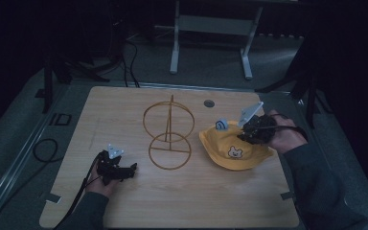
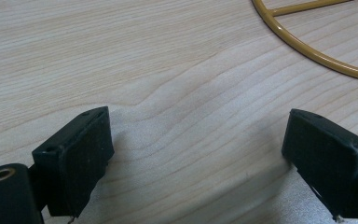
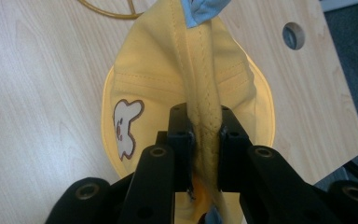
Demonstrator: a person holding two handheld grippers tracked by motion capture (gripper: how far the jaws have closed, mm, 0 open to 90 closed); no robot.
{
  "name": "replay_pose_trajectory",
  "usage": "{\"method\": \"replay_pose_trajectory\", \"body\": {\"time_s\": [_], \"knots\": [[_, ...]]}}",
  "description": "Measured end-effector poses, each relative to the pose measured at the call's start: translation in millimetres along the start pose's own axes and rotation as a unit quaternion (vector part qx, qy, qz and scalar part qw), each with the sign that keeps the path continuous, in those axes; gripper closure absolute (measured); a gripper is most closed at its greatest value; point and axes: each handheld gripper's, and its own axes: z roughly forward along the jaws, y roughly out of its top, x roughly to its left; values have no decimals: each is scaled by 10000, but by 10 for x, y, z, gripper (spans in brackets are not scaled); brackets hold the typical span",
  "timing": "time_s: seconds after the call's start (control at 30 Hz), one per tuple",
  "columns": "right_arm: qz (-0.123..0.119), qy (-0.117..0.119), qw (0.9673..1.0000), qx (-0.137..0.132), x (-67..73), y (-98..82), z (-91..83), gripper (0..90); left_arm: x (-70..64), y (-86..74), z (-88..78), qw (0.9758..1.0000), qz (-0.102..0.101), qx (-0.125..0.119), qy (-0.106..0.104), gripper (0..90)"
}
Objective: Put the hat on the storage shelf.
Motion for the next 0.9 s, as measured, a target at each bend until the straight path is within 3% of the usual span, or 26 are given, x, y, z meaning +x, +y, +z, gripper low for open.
{"method": "replay_pose_trajectory", "body": {"time_s": [0.63,0.9], "knots": [[190,-233,9990,-345,-175,18,-258,792,-1,0,1,10000,-10,-7,-2,88],[283,-344,9965,-708,-227,10,-404,792,-3,0,2,10000,-20,-16,-2,88]]}}
